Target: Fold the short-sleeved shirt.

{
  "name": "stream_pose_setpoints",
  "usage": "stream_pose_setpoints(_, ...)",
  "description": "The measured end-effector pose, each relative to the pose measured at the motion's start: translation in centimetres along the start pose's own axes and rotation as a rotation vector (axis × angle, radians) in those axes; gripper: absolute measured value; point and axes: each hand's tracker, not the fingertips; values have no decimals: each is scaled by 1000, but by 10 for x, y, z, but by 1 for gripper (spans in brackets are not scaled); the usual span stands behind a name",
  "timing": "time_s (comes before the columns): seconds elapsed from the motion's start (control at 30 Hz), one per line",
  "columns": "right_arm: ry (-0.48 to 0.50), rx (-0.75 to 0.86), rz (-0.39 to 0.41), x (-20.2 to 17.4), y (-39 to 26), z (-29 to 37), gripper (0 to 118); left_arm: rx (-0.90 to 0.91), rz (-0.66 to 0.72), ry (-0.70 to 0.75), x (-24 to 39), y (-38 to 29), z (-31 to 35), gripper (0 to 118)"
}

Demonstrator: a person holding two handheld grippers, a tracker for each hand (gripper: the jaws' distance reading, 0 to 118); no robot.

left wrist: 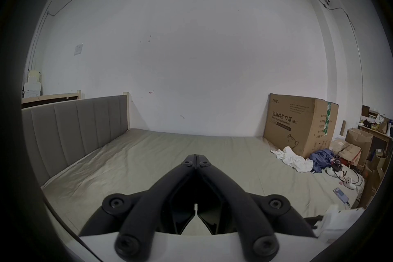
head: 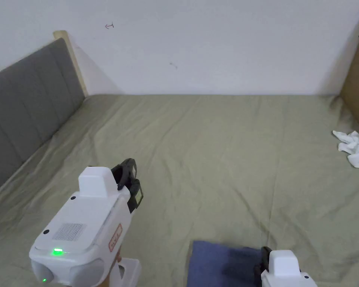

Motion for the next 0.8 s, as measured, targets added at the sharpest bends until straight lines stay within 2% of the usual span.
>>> stream_pose_setpoints(0.2,-14,-178,-21,-9,-43,-38,0,-94,23,-19,-8,-23,-15,0)
stream_pose_setpoints(0.4,-7,-145,-25,-11,-44,-31,0,-276,93,-117,-8,-48,-35,0)
stream_pose_setpoints(0.5,7,-154,-41,-6,-45,-33,0,-492,196,-211,-9,-72,-60,15)
stream_pose_setpoints(0.57,11,-158,-34,-12,-32,-21,0,-609,263,-250,-4,-94,-72,36)
stream_pose_setpoints(0.63,16,-163,-41,-12,-29,-18,0,-748,309,-281,-2,-119,-89,66)
stream_pose_setpoints(0.67,19,-166,-46,-12,-28,-18,0,-796,332,-295,-3,-132,-95,74)
stream_pose_setpoints(0.7,22,-167,-49,-15,-19,-9,0,-852,340,-320,-2,-144,-102,79)
stream_pose_setpoints(0.8,28,-166,-56,-17,-15,-4,0,-934,350,-354,5,-170,-114,83)
